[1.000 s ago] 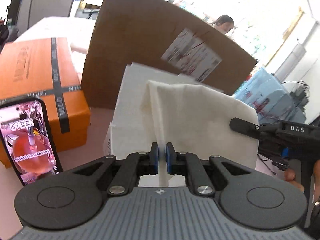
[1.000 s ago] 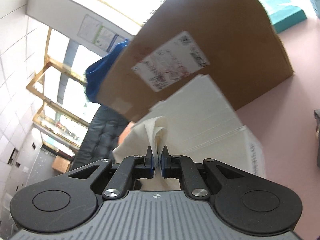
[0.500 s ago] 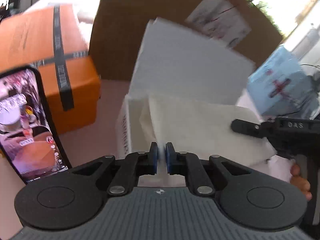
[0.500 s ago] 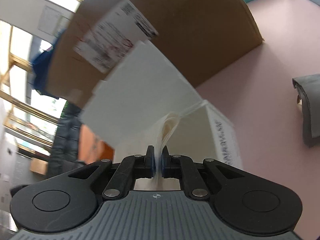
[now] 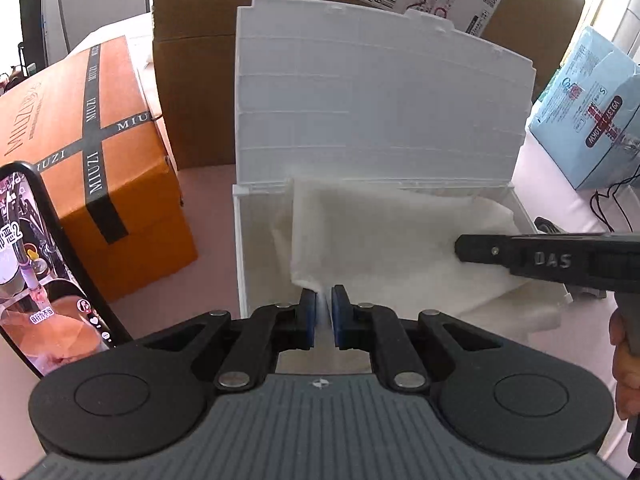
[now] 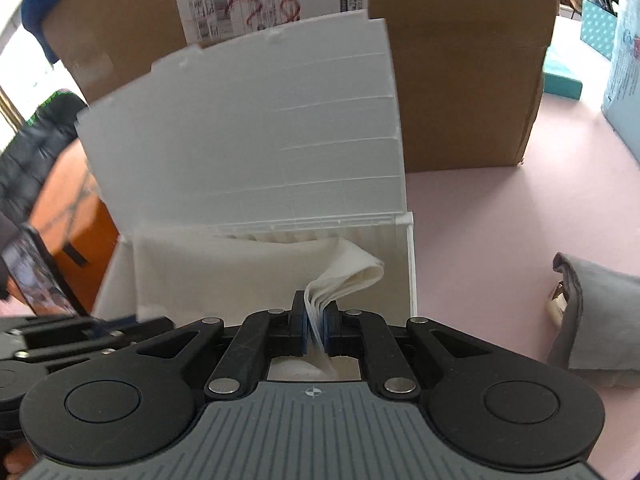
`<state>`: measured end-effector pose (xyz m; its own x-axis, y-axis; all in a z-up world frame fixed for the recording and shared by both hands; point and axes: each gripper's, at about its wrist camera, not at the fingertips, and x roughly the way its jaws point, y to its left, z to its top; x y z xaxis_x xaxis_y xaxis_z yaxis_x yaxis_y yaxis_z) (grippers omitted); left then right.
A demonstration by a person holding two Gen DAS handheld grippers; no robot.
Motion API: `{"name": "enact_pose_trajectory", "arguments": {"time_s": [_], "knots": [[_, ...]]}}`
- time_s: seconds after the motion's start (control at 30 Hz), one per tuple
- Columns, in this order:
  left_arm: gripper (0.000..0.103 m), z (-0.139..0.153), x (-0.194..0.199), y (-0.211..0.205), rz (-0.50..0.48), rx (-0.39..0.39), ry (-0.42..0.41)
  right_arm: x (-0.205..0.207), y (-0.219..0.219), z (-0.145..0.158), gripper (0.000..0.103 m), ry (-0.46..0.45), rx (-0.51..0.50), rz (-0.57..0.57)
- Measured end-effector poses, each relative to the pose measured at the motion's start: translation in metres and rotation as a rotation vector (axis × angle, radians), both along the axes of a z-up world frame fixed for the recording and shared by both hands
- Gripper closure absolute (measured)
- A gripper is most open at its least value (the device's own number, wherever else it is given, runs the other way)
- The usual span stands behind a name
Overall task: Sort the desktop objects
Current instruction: 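Lower the held napkin into the open white box with both grippers, then open the left gripper while the right gripper opens, releasing the napkin inside the box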
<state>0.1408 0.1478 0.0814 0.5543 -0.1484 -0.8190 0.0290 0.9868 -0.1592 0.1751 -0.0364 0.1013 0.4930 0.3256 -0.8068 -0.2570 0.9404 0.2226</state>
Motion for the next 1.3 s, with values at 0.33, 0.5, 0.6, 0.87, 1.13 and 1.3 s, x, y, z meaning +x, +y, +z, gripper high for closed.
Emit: {"name": "enact_pose_trajectory", "arguments": {"time_s": [0.33, 0.5, 0.6, 0.87, 1.13, 1.3], "knots": [[0.083, 0.0, -0.002, -0.015, -0.007, 0.064, -0.013, 0.012, 0.033, -0.007, 0.096, 0.003, -0.232, 0.082], [0.065, 0.006, -0.008, -0.016, 0.032, 0.093, -0.076, 0.018, 0.038, -0.015, 0.096, 0.031, -0.263, 0.108], [0.063, 0.008, -0.009, -0.015, 0.042, 0.085, -0.096, 0.021, 0.039, -0.019, 0.096, 0.042, -0.262, 0.117], [0.07, 0.003, -0.008, -0.018, 0.041, 0.13, -0.098, 0.027, 0.038, -0.025, 0.096, 0.047, -0.251, 0.13], [0.07, 0.003, -0.009, -0.023, 0.044, 0.135, -0.104, 0.03, 0.032, -0.02, 0.089, 0.059, -0.217, 0.14], [0.068, 0.005, -0.01, -0.017, 0.051, 0.085, -0.104, 0.027, 0.019, -0.008, 0.077, 0.038, -0.126, 0.136]]}}
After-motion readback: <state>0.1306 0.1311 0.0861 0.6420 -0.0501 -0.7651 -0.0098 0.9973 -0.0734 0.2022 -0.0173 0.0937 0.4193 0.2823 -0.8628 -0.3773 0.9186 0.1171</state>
